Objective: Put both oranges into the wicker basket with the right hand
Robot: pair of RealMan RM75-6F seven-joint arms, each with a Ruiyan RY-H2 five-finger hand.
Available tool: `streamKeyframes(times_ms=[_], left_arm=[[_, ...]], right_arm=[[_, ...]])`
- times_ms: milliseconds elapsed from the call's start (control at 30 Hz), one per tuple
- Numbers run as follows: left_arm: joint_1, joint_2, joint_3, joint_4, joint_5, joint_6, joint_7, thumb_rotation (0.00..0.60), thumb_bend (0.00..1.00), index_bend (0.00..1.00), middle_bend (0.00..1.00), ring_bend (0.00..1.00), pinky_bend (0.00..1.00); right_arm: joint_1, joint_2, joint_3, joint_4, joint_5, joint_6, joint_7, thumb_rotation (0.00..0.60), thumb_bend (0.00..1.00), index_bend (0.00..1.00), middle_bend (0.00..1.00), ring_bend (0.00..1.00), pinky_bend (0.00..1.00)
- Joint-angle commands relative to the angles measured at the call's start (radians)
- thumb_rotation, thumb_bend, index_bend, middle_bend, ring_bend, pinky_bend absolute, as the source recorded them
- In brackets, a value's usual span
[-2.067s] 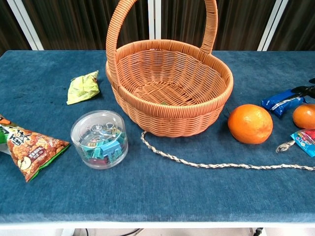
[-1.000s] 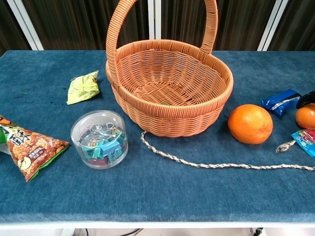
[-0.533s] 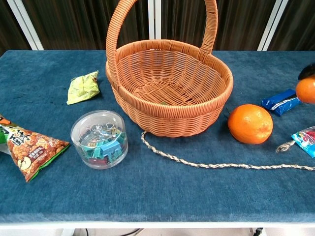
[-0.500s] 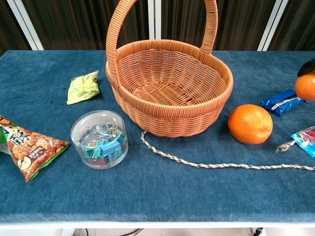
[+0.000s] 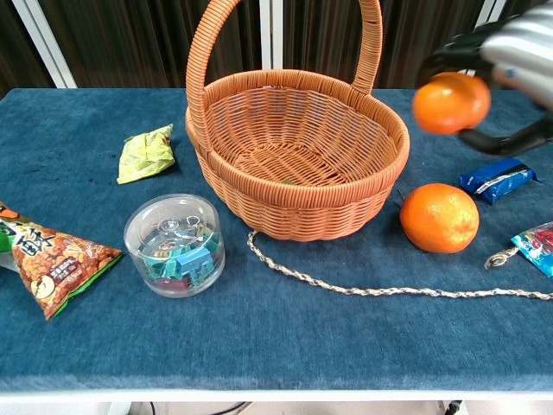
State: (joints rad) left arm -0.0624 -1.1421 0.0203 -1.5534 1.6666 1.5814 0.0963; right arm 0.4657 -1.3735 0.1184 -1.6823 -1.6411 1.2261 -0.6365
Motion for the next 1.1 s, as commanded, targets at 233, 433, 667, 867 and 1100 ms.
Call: streamKeyframes(times_ms=[233,433,667,867,1100], left_arm=[[-0.001,0.008,-0.006,0.007,-0.011,0.000,-0.028,0.600,0.13,0.10,0.02,0.00,0.11],[0.000,0.010,-0.006,0.010,-0.009,0.002,-0.034,0.600,0.13,0.10,0.02,0.00,0.11],[-0.003,0.009,-0.007,0.011,-0.010,-0.004,-0.033,0.600,0.13,0.10,0.02,0.00,0.11],[-0.006,0.008,-0.007,0.010,-0.012,-0.009,-0.029,0.600,0.13,0.10,0.02,0.00,0.11],[-0.005,0.005,-0.003,0.007,-0.004,-0.009,-0.015,0.600,0.13,0.10,0.02,0.00,0.11]], right_arm=[[0.142,-0.191,0.090,0.056,0.174,-0.161,-0.170,0.600,0.42,0.47,0.34,0.28,0.39],[0.195,-0.251,0.122,0.097,0.279,-0.216,-0.180,0.600,0.41,0.42,0.26,0.25,0.31],[0.232,-0.304,0.141,0.125,0.324,-0.182,-0.216,0.600,0.42,0.01,0.00,0.00,0.05],[0.220,-0.299,0.112,0.136,0.261,-0.108,-0.172,0.600,0.50,0.00,0.00,0.00,0.05],[0.143,-0.181,0.015,0.076,0.131,0.001,-0.061,0.600,0.60,0.06,0.04,0.00,0.06]])
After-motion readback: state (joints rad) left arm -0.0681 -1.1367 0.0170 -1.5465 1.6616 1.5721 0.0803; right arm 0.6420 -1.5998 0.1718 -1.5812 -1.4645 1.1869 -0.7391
